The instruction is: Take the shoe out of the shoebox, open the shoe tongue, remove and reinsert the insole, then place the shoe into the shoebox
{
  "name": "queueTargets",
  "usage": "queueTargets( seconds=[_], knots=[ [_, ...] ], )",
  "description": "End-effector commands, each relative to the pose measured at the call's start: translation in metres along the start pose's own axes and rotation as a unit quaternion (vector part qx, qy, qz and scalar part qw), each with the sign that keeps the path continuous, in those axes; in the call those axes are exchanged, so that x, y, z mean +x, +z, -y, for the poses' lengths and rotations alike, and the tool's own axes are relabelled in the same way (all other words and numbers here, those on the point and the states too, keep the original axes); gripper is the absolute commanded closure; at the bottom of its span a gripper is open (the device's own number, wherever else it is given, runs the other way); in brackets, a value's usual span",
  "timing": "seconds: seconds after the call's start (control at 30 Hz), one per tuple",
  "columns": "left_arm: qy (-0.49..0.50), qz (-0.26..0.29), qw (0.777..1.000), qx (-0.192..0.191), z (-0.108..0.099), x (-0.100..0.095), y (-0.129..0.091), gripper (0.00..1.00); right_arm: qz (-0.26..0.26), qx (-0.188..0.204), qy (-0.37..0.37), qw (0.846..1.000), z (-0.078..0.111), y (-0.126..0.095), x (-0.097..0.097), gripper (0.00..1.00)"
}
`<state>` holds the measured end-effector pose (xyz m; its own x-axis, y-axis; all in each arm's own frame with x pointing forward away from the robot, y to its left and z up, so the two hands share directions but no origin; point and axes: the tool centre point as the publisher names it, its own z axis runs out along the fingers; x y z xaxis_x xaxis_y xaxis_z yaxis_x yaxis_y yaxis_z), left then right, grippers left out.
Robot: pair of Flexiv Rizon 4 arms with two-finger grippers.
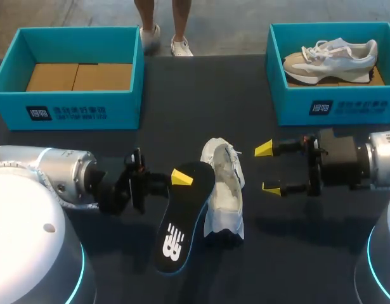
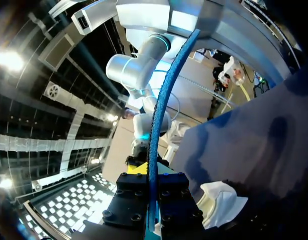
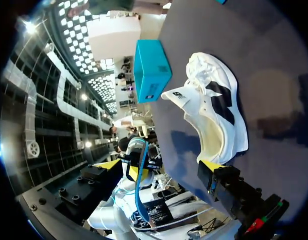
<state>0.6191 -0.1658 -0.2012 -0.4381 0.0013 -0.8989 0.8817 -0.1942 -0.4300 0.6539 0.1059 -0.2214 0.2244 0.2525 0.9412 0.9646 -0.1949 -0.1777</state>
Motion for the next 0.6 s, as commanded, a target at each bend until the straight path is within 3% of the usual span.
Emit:
queueTargets(
  seconds=[0.03, 0.43, 0.6],
  knots=[
    [0.0, -0.001, 1.0, 0.0, 0.001, 0.0, 0.0, 1.0, 0.002, -0.001, 0.001, 1.0, 0.001, 0.0, 0.001, 0.0],
    [0.0, -0.001, 1.0, 0.0, 0.001, 0.0, 0.0, 1.0, 0.002, -0.001, 0.001, 1.0, 0.001, 0.0, 0.001, 0.0],
    [-0.026, -0.001, 1.0, 0.01, -0.003, 0.002, -0.003, 1.0, 0.003, -0.003, -0.005, 1.0, 0.013, 0.007, -0.006, 0.0]
  ],
)
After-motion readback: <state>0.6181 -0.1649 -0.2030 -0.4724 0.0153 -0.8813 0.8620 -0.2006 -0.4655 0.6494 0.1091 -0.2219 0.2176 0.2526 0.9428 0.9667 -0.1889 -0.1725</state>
